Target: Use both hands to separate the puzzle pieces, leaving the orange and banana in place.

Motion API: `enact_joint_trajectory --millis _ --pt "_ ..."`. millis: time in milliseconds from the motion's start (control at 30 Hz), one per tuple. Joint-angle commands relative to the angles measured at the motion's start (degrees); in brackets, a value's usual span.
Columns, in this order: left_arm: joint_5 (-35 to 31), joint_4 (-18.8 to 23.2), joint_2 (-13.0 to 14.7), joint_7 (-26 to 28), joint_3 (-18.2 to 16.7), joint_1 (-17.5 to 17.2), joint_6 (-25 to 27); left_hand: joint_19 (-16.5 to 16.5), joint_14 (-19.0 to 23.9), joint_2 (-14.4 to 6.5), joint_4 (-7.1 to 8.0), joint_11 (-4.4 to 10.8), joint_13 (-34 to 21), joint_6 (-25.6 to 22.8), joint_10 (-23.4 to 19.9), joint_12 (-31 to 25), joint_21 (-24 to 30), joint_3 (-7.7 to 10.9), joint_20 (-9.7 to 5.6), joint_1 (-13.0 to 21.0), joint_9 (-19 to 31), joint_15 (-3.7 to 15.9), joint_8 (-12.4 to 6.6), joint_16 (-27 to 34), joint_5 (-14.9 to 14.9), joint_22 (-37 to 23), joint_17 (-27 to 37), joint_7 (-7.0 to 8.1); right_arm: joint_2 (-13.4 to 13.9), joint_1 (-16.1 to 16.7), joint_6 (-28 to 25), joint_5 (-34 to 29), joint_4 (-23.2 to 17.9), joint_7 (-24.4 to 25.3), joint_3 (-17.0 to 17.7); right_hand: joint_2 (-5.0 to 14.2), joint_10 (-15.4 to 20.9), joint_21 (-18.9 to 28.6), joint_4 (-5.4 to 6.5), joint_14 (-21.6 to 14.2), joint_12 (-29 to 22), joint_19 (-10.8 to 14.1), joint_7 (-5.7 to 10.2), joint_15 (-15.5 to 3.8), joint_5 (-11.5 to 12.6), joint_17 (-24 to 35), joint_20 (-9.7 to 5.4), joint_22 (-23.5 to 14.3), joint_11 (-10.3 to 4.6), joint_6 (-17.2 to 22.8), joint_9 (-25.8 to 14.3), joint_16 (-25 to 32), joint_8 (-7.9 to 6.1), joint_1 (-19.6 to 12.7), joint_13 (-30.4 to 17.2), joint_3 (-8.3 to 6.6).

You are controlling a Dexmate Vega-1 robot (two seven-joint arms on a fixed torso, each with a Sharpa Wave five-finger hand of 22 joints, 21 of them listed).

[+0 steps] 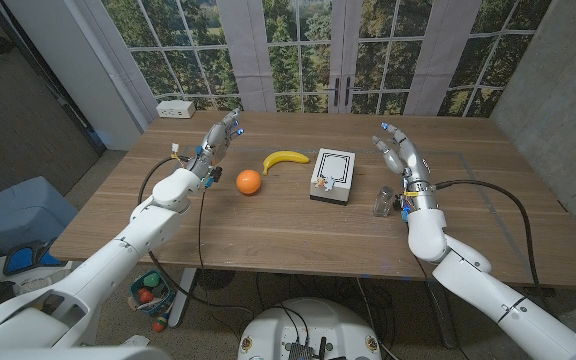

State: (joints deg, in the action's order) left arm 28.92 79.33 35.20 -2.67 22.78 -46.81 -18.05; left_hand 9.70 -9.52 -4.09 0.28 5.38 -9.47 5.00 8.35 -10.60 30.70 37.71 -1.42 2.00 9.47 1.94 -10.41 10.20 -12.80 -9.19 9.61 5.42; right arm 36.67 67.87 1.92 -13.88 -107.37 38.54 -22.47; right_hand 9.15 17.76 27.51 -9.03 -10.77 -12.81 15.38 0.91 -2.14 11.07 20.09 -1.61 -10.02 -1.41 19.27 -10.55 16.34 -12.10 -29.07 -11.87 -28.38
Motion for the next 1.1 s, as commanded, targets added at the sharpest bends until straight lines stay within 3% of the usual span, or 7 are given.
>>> enact_joint_trajectory --millis 33,333,800,1000,1100 --pt "-0.2 0.5 0.0 -0.1 0.1 0.0 -0.1 1.4 -0.4 0.1 -0.38 0.01 -0.3 -0.2 -0.3 -0.3 -0.2 0.14 0.57 0.4 0.1 2.86 -0.02 0.0 0.3 -0.3 0.0 0.28 0.7 2.0 -3.8 -7.5 -2.3 3.3 -0.9 -0.06 1.2 -0.2 -0.31 0.5 -0.6 0.3 -0.08 -3.99 0.4 0.4 0.56 -0.2 0.03 0.9 -0.3 0.6 -0.33 -0.6 -0.3 -0.01" --pt "-0.3 0.9 0.1 0.0 0.0 -0.3 -0.4 1.2 -0.3 0.0 -0.60 -0.12 -0.3 -0.2 -0.3 -0.2 -0.5 0.08 0.98 0.4 0.1 2.69 0.04 0.0 0.3 -0.3 0.0 0.23 1.8 3.5 -7.7 -12.7 -4.7 4.4 -1.8 -0.46 1.8 -0.4 -0.35 1.2 -0.7 0.4 0.01 -4.21 0.4 0.5 0.69 -0.2 -0.19 1.9 -0.3 0.5 -0.50 -0.9 -0.5 0.35" --pt "-0.3 0.9 0.2 -0.4 0.0 -0.4 -0.7 1.1 -0.5 -0.1 -0.99 -0.55 -0.3 -0.2 -0.4 -0.2 -1.1 -0.04 1.30 0.3 0.1 2.31 0.08 0.0 0.4 -0.3 0.0 0.67 3.1 5.8 -11.4 -16.9 -7.2 5.5 -2.3 -3.60 2.2 -0.5 -0.83 0.8 -0.7 1.6 -0.60 -3.26 -0.3 0.6 2.71 -0.3 -0.18 3.6 -0.3 0.8 -0.69 -0.8 -0.7 2.30" --pt "-0.1 0.2 0.0 -1.3 0.2 0.2 -1.1 1.1 -0.5 -0.2 -1.13 -0.54 -0.3 -0.2 -0.5 -0.1 -1.3 -0.08 1.49 0.3 0.1 2.06 0.10 0.0 0.4 -0.3 0.0 0.53 3.4 6.4 -12.7 -18.5 -7.8 5.5 -2.9 -4.34 2.3 -0.5 -1.04 0.5 -0.7 1.9 -0.43 -3.39 -0.4 0.6 2.90 -0.3 0.10 3.9 -0.3 0.9 -0.69 -1.2 -0.8 2.60" --pt "-0.1 -0.2 -0.2 -1.8 0.3 0.6 -1.4 0.9 -0.4 -0.2 -1.29 -0.89 -0.3 -0.3 -0.5 -0.1 -1.6 -0.16 1.57 0.3 0.1 1.42 0.07 0.0 0.5 -0.4 0.0 1.24 3.2 6.4 -12.2 -19.4 -7.4 6.6 -3.7 -4.87 2.2 -0.5 -1.27 0.3 -0.6 2.1 -0.07 -3.43 -0.5 0.5 3.00 -0.3 -0.08 4.4 -0.3 0.9 -0.82 -1.7 -0.9 2.71"
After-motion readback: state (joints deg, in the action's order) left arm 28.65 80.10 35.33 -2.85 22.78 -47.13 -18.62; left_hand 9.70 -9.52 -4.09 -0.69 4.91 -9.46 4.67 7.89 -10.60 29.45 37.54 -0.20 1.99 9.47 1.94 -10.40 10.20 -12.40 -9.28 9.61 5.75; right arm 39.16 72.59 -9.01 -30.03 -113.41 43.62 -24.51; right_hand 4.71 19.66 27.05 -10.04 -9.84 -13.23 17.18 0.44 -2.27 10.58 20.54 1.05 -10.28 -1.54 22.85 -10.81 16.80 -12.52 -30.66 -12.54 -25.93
